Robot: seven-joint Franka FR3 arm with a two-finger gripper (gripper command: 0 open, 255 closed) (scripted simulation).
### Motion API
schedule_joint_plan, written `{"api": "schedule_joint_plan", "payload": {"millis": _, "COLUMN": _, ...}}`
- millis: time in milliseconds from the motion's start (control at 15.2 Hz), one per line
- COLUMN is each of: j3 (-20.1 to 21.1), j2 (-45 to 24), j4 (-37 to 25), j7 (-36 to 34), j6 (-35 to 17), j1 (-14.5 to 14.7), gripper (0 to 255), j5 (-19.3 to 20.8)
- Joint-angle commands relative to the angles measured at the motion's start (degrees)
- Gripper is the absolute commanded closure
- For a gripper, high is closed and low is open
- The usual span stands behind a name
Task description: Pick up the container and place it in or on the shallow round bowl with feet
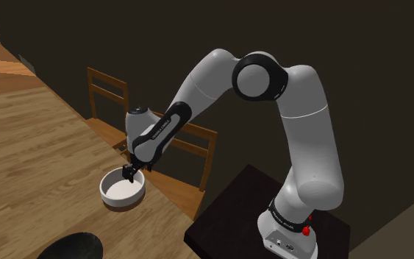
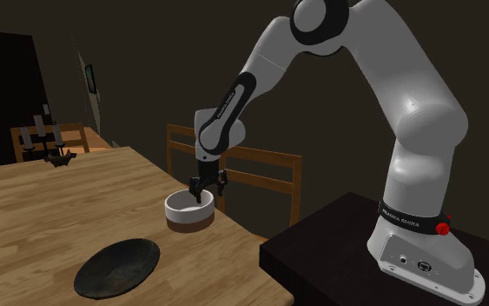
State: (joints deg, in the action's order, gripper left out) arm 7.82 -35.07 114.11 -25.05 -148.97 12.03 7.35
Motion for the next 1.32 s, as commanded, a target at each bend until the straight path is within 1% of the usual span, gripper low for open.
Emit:
{"api": "schedule_joint_plan", "payload": {"millis": 0, "j3": -0.05, "j2": -0.32, "j4": -0.17, "j7": -0.07, "j6": -0.18, "j1": 0.08, "gripper": 0, "j5": 0.06}}
{"api": "schedule_joint_plan", "payload": {"millis": 330, "j3": -0.05, "j2": -0.31, "j4": -0.16, "j7": -0.07, "j6": -0.18, "j1": 0.08, "gripper": 0, "j5": 0.05}}
{"api": "schedule_joint_plan", "payload": {"millis": 396, "j3": -0.05, "j2": -0.31, "j4": -0.16, "j7": -0.07, "j6": -0.18, "j1": 0.08, "gripper": 255, "j5": 0.05}}
{"api": "schedule_joint_plan", "payload": {"millis": 990, "j3": -0.05, "j2": -0.32, "j4": -0.17, "j7": -0.07, "j6": -0.18, "j1": 0.08, "gripper": 255, "j5": 0.05}}
{"api": "schedule_joint_plan", "payload": {"millis": 1254, "j3": 0.43, "j2": 2.34, "j4": 0.46, "j7": 0.24, "j6": 1.85, "j1": -0.29, "gripper": 255, "j5": -0.43}}
